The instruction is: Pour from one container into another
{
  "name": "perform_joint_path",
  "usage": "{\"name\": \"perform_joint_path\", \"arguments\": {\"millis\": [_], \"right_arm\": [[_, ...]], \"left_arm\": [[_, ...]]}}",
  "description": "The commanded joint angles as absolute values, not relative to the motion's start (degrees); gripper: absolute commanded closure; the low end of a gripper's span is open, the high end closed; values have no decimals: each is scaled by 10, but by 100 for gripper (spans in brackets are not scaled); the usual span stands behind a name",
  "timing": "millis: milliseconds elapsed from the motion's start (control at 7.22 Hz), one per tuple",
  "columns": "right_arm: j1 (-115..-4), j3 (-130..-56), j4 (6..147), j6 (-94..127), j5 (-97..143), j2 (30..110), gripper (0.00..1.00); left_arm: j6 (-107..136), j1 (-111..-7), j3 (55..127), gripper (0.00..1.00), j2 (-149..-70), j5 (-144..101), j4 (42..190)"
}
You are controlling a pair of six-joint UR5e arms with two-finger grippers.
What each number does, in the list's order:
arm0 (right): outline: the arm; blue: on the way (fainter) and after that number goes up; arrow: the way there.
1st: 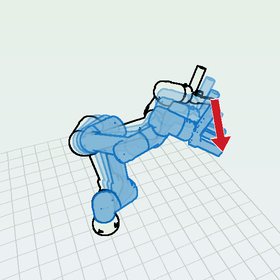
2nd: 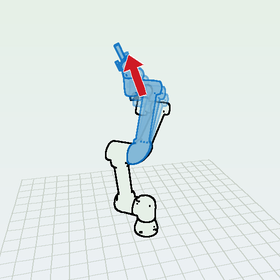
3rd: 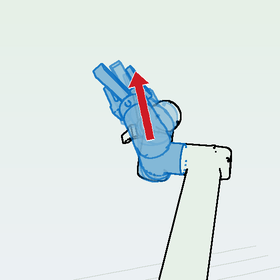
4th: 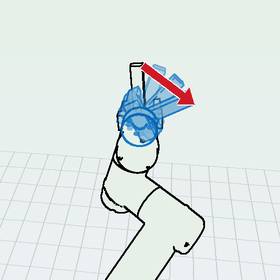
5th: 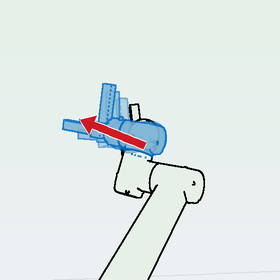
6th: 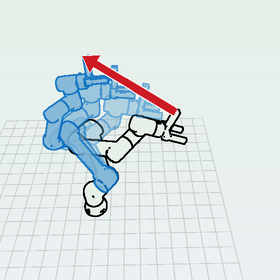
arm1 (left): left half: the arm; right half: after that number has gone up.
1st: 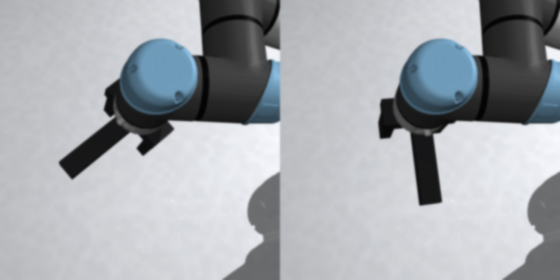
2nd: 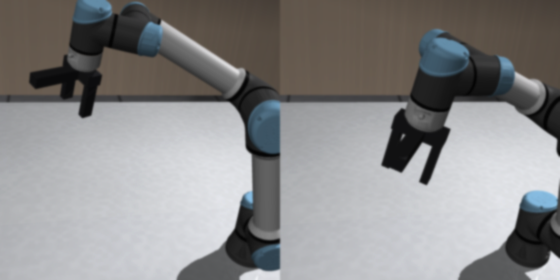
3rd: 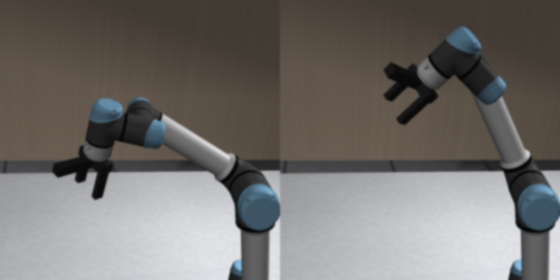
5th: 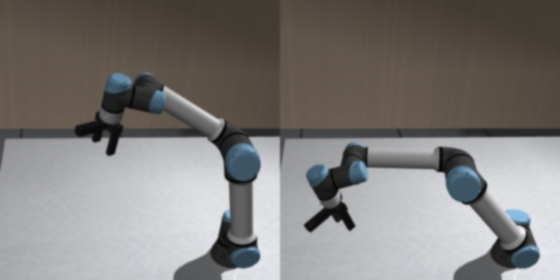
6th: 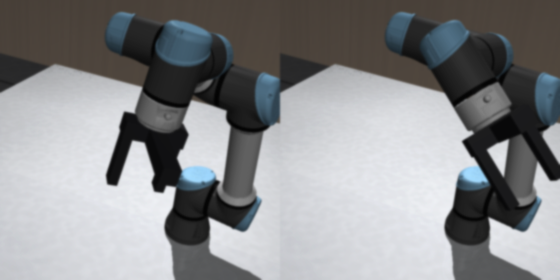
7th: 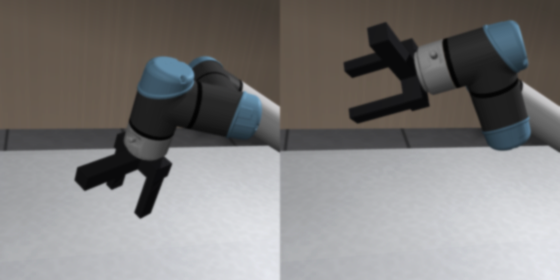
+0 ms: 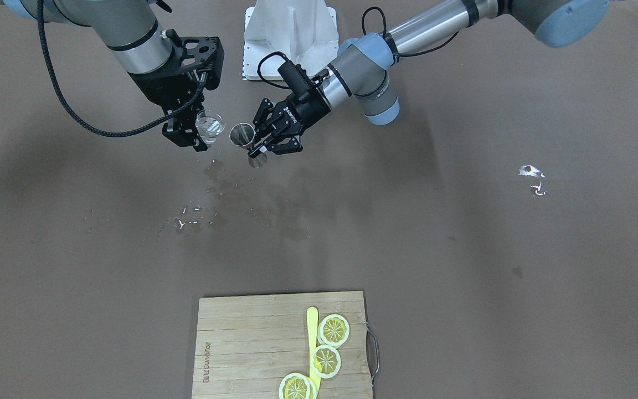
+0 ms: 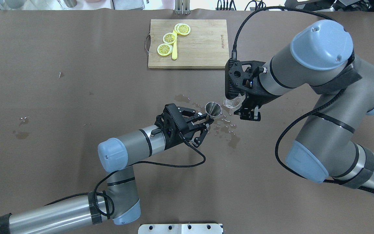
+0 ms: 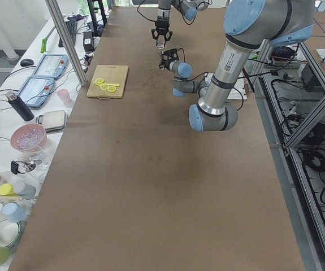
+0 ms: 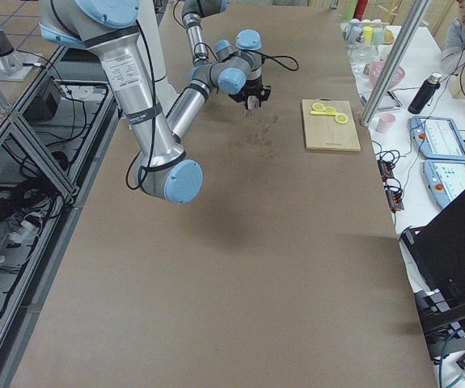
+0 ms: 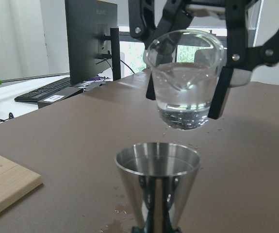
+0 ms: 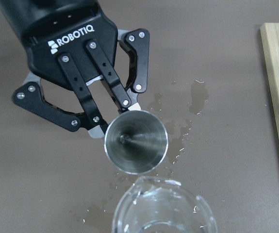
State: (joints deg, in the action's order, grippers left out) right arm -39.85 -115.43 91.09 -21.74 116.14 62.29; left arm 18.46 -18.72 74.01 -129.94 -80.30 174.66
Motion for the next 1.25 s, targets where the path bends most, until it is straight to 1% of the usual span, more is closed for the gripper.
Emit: {"name": "perform_joint_path", "arguments": {"millis": [0,1108], "right_arm": [[-385,-1153,937,-217,1140,607,100],[-384,-1158,1044,-209,1137,563,100]], "left_arm": [[185,-187,740,100,-1299,-803,1751],[185,-188,740,100,-1297,-802,1757]]}}
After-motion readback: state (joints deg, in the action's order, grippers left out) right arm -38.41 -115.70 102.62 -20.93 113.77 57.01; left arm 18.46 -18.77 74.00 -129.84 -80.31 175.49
